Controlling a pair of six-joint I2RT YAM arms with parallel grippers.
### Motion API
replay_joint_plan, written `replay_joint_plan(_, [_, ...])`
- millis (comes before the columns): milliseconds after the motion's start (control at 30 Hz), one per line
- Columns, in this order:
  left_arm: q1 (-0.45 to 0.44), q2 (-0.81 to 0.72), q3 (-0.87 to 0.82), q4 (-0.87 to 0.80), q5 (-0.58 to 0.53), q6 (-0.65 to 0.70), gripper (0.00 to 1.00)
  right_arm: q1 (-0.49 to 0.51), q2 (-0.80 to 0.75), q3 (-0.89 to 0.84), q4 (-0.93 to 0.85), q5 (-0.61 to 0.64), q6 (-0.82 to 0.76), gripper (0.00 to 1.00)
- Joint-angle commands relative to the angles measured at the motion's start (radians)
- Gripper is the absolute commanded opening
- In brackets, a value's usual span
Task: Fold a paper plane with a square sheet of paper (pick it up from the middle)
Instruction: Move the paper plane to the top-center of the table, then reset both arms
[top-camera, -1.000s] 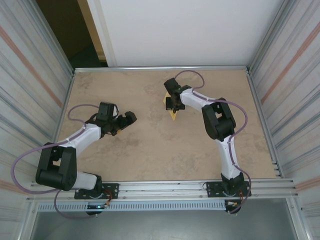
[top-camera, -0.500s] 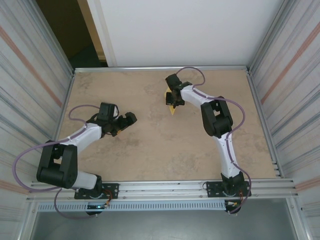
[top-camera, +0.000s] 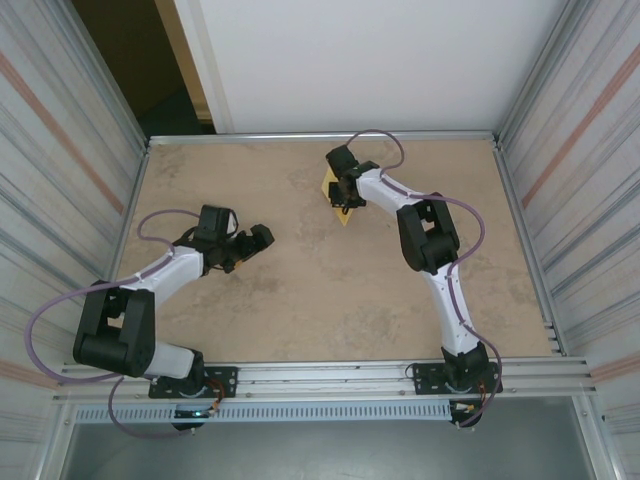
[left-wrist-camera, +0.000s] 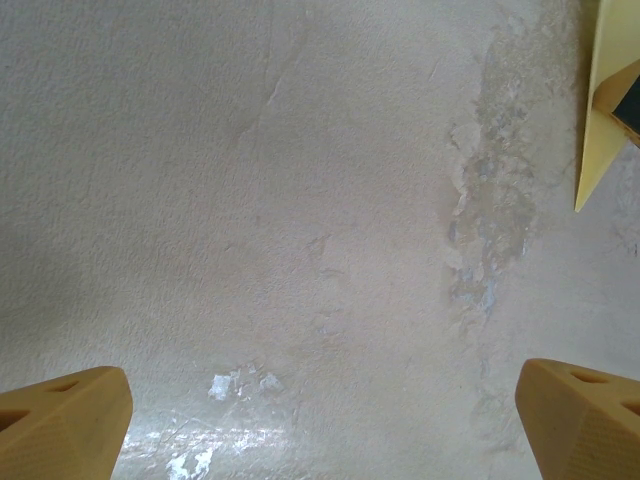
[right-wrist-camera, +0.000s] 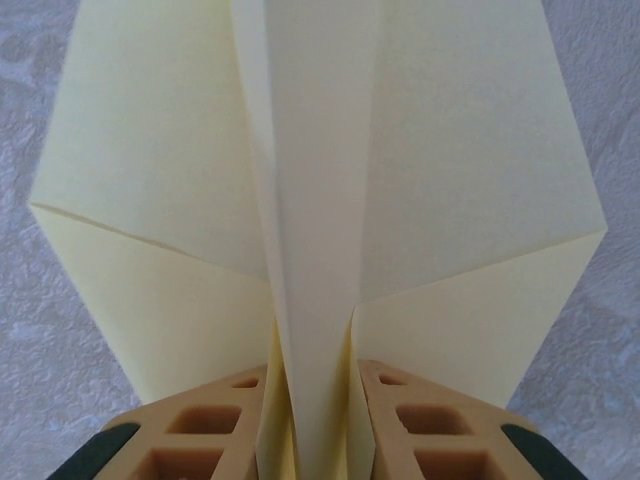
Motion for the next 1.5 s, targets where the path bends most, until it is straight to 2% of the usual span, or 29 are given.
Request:
replay_joint_plan(0, [-0.008,0.014,0.002,-0.017,0.004,0.017,0.99,0.012,0.058,0.009,-0.073,0.046,-0.046,0.26])
replay_joint_plan(433, [-0.01,0.02,0.006,-0.016,0.006,0.018,0.99,0.012,0.06,0.021,-0.085,0.035,-0.054,0.3])
replay_joint_plan(667, [-0.01,0.003,0.032,-0.039,0.006,0.02,0.99,0.01,-0.02,0.036,-0.085,0.036,-0.048,0.31])
replay_joint_plan(967, [-0.011,-0.041,0.105,-0.112,-0.047,0.056,0.99,0.0,-0.142,0.025,-0.102,0.005,-0.046,0.39])
replay_joint_plan(1233, [0.012,-0.122,0.159,-0.171,-0.138,0.115,0.99,-0.009,-0.307,-0.063,-0.092,0.027,-0.036,0.58])
replay_joint_plan(1333, [0.027,-0.177,0.152,-0.166,-0.212,0.151,0.99,-0.027,-0.439,-0.194,-0.034,0.071,-0.032,0.69])
replay_joint_plan(1467, [0.045,-0.264,0.095,-0.109,-0.37,0.196,0.99,-0.095,-0.677,-0.47,0.118,0.114,-0.019,0.85])
